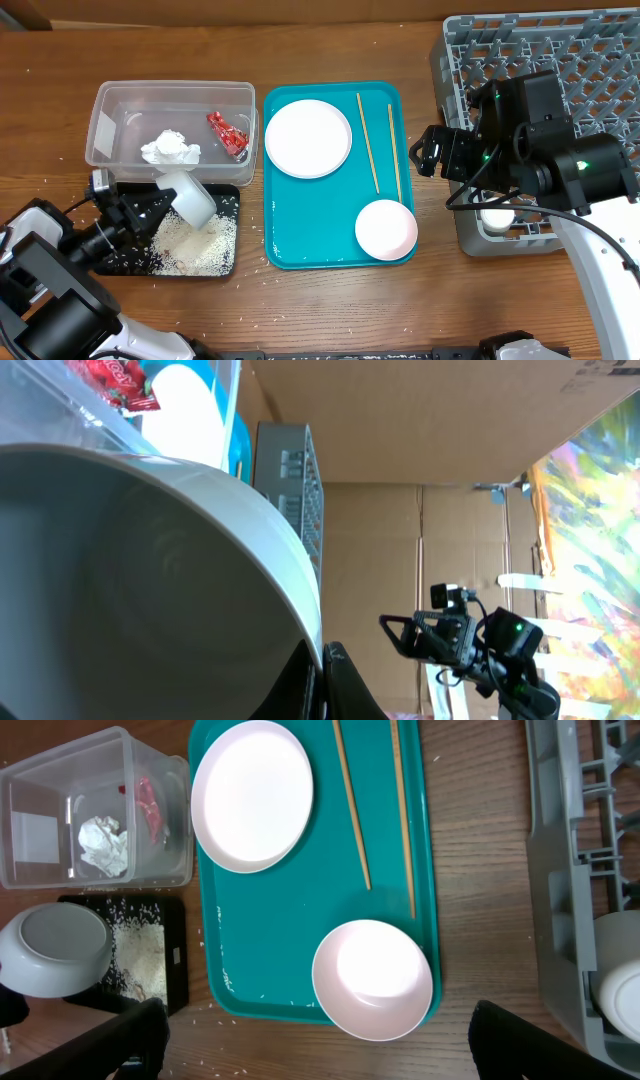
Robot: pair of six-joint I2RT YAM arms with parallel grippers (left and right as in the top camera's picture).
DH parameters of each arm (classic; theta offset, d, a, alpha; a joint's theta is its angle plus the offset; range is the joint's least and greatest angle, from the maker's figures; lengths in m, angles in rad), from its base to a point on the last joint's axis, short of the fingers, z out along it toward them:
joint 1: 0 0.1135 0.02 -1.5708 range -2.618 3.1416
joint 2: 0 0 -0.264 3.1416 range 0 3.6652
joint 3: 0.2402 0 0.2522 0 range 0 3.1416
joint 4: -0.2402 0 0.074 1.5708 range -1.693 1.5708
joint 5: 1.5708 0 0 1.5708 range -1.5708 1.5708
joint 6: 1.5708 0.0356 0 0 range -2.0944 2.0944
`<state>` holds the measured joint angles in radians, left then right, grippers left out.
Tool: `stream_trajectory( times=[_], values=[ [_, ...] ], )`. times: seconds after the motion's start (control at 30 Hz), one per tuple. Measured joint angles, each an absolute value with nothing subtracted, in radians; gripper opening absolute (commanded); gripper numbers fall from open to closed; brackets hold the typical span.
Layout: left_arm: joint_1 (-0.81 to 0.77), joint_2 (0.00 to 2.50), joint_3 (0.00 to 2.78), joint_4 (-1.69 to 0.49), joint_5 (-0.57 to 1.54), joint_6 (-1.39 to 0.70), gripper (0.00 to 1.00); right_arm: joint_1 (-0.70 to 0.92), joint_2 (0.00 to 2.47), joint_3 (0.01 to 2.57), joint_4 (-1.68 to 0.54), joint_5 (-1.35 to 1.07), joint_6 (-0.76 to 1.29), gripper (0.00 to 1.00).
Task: Sort waste into correct bins and load items into the dishwasher
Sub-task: 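Tip the cup over the black tray to pour out the rice, then set the emptied cup back on the teal tray with the left gripper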
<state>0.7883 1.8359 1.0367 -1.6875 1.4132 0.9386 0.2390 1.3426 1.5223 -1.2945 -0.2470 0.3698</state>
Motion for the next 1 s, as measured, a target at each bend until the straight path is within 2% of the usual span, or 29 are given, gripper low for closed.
stream_trajectory(
  times=[0.17,0.3,0.57,0.7,0.83,1.0],
  values=[
    [0.788,1.785,1.037,-1.68,1.392,0.923,0.04,0.239,1.343,1.522,-1.294,-0.248,0.37,0.98],
    [0.805,1.707,1.068,-1.532,1.333,0.819,0.04,0.239,1.343,1.522,-1.294,-0.247,0.369,0.98],
    [0.78,1.588,1.131,-1.638,1.242,0.725,0.04,0.239,1.343,1.522,-1.294,-0.248,0.37,0.98],
    [0.714,1.458,1.174,-1.531,1.119,0.551,0.04,0.239,1.343,1.522,-1.295,-0.248,0.369,0.98],
    [0.548,1.319,1.185,-1.396,0.929,0.289,0.04,0.239,1.343,1.522,-1.295,-0.247,0.369,0.98],
    [0.148,1.188,1.187,-1.274,0.654,-0.036,0.04,0.239,1.343,1.522,-1.293,-0.247,0.37,0.99]
  ],
)
